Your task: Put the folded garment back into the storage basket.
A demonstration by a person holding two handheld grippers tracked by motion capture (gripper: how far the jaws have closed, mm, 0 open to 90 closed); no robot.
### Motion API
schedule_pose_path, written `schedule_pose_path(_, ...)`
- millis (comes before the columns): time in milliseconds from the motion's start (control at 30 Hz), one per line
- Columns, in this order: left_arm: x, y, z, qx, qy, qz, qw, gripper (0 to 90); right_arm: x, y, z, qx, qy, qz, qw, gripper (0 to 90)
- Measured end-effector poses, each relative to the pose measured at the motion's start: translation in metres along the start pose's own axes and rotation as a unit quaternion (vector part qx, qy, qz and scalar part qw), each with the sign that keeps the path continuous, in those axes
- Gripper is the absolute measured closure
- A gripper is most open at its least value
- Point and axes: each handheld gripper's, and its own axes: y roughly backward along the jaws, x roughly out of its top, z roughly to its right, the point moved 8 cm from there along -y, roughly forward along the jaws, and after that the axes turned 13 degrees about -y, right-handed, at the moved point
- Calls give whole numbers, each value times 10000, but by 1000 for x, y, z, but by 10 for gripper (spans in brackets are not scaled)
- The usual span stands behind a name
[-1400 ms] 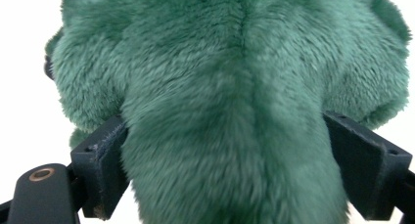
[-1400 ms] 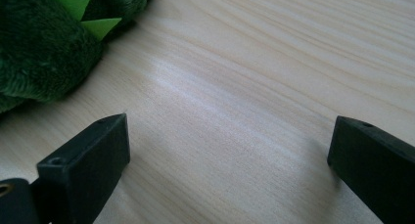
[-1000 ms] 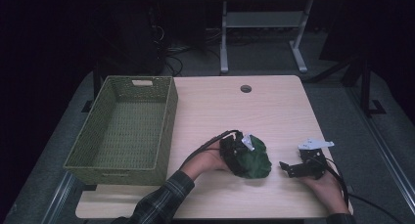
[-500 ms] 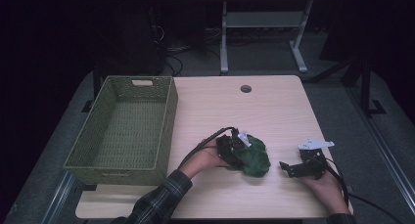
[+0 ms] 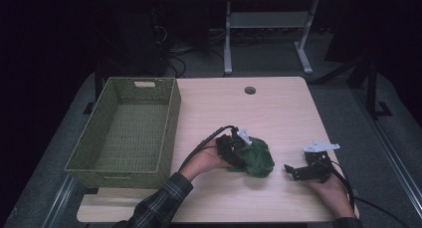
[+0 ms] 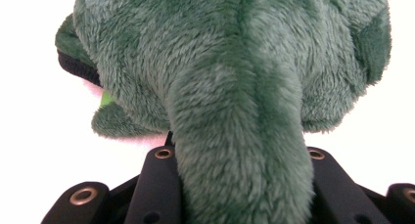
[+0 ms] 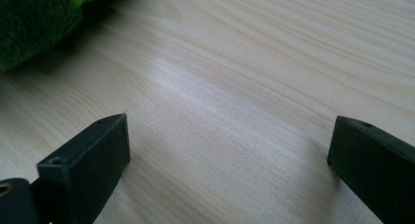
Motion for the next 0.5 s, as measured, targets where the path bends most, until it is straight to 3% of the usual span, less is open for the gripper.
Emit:
schedule_pose_path(400,5,45,-4,232,233,270,9991,665,0,0,0,-21,-11,6,10000,19)
schedule_pose_path(500,4,57,-5,297,253,238,9990,665,0,0,0,-21,-22,10,10000,19)
